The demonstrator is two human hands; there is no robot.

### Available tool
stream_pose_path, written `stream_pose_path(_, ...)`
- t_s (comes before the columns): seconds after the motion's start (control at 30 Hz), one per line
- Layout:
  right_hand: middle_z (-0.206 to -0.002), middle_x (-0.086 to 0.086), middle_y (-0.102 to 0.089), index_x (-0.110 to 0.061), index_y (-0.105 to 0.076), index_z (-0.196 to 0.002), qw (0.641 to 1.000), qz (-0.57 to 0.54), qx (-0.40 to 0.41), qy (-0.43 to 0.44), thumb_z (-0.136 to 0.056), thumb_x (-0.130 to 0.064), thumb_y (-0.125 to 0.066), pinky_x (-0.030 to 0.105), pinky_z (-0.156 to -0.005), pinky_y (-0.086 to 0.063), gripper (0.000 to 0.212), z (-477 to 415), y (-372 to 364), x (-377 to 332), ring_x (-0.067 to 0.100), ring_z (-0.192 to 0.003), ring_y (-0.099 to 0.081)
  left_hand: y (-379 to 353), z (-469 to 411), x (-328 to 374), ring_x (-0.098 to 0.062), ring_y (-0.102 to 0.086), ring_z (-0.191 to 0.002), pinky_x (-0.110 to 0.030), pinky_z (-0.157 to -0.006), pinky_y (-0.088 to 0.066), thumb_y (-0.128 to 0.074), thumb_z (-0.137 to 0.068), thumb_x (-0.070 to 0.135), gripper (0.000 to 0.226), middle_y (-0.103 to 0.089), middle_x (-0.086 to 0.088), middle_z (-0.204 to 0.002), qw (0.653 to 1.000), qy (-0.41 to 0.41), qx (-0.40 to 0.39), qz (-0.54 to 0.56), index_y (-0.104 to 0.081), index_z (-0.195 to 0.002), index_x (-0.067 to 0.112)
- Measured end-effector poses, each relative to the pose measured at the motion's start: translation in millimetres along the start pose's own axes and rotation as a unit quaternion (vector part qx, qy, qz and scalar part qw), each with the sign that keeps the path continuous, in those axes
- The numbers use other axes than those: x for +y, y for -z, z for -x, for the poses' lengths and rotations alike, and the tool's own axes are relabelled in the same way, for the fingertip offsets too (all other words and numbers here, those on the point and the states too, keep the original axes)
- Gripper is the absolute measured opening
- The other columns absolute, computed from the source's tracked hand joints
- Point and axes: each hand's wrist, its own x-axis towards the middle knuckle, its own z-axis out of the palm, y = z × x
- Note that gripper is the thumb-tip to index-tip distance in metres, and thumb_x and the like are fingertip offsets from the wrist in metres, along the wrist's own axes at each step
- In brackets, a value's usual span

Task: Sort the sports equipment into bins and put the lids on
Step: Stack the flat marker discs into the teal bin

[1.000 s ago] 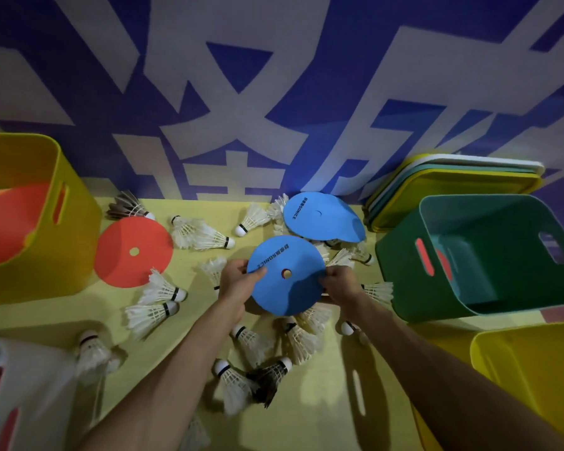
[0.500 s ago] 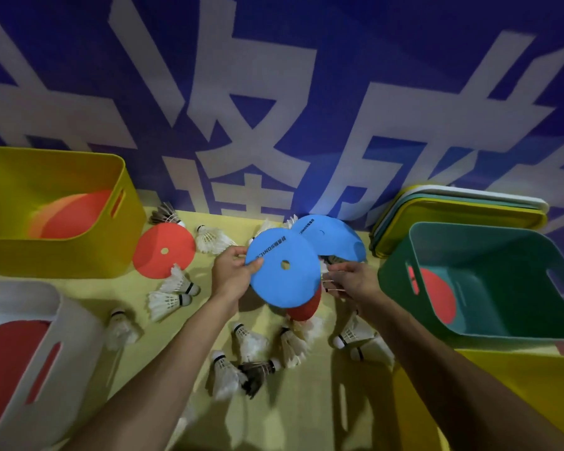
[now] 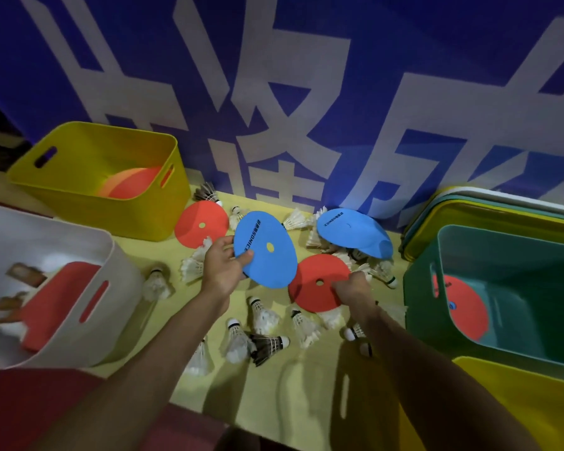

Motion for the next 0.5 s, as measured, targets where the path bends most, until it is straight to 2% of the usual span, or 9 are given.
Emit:
stream_pose_path(0.03, -0.122, 0.020, -0.055, 0.001, -0.044, -0.126, 0.999, 0.027, 0.016, -0.016, -0.086, -0.022, -0.060, 0.036, -0.070, -0.047, 0.049, 0, -3, 0, 0.033, -0.104, -0.057, 1, 2, 0, -0.023, -0.065, -0.092, -0.035, -0.067, -0.055, -0.061, -0.089, 0.001, 0.039, -0.064, -0.008, -0.111, 1.000, 0.002, 0.004, 0.003, -0.047, -0.125, 0.006)
stream_pose_path(0.1, -0.134, 0.022, -0.043, 0.002, -0.032, -0.134, 0.995, 0.078, 0.058, -0.038, -0.086, -0.023, -0.061, 0.040, -0.089, -0.045, 0.062, -3, -8, 2, 0.036, -0.121, -0.047, 4, 6, -1, -0.020, -0.065, -0.088, -0.032, -0.064, -0.055, -0.061, -0.089, 0.000, 0.037, -0.064, -0.006, -0.106, 1.000, 0.007, 0.008, 0.010, -0.046, -0.123, 0.008)
stream_pose_path(0.17, -0.138, 0.023, -0.037, 0.003, -0.028, -0.137, 0.989, 0.112, 0.086, -0.055, -0.086, -0.023, -0.062, 0.040, -0.102, -0.038, 0.067, -8, -13, 5, 0.036, -0.128, -0.040, 7, 9, -2, -0.015, -0.065, -0.084, -0.029, -0.061, -0.054, -0.060, -0.090, 0.000, 0.034, -0.064, -0.003, -0.101, 1.000, 0.008, 0.010, 0.014, -0.046, -0.119, 0.011)
stream_pose_path(0.23, -0.130, 0.023, -0.047, 0.004, -0.038, -0.132, 0.989, 0.101, 0.088, -0.067, -0.086, -0.018, -0.061, 0.039, -0.098, -0.042, 0.057, -11, -15, 8, 0.034, -0.119, -0.048, 10, 12, -3, -0.011, -0.065, -0.083, -0.025, -0.056, -0.055, -0.059, -0.090, 0.000, 0.034, -0.065, -0.001, -0.101, 1.000, 0.008, 0.009, 0.020, -0.048, -0.120, 0.012)
stream_pose_path(0.3, -0.105, 0.019, -0.064, 0.003, -0.057, -0.115, 0.995, 0.062, 0.069, -0.045, -0.086, -0.011, -0.056, 0.033, -0.075, -0.051, 0.032, -9, -13, 11, 0.030, -0.095, -0.062, 12, 15, -4, -0.011, -0.066, -0.086, -0.023, -0.057, -0.056, -0.059, -0.091, 0.000, 0.035, -0.066, -0.002, -0.106, 1.000, 0.007, 0.004, 0.024, -0.051, -0.122, 0.011)
stream_pose_path(0.37, -0.098, 0.017, -0.069, 0.000, -0.065, -0.104, 0.997, 0.036, 0.061, 0.003, -0.084, -0.007, -0.054, 0.027, -0.062, -0.049, 0.024, -3, -8, 6, 0.028, -0.085, -0.065, 12, 17, -2, -0.014, -0.065, -0.091, -0.025, -0.063, -0.057, -0.057, -0.092, 0.000, 0.033, -0.066, -0.003, -0.110, 1.000, 0.005, -0.002, 0.031, -0.055, -0.123, 0.011)
stream_pose_path(0.4, -0.100, 0.017, -0.070, -0.001, -0.066, -0.104, 0.998, 0.023, 0.055, 0.034, -0.084, -0.006, -0.054, 0.027, -0.063, -0.050, 0.023, 3, -4, -1, 0.028, -0.086, -0.065, 10, 19, 0, -0.016, -0.065, -0.094, -0.029, -0.069, -0.057, -0.056, -0.092, 0.000, 0.032, -0.066, -0.003, -0.110, 0.999, 0.005, -0.004, 0.040, -0.057, -0.123, 0.010)
stream_pose_path(0.5, -0.102, 0.010, -0.069, -0.009, -0.062, -0.102, 0.990, -0.001, 0.031, 0.139, -0.085, -0.003, -0.057, 0.041, -0.082, -0.056, 0.019, 21, 11, -22, 0.027, -0.092, -0.065, 1, 22, 10, -0.021, -0.064, -0.100, -0.039, -0.082, -0.055, -0.055, -0.093, 0.000, 0.030, -0.066, 0.000, -0.104, 0.997, 0.008, -0.004, 0.078, -0.058, -0.121, 0.009)
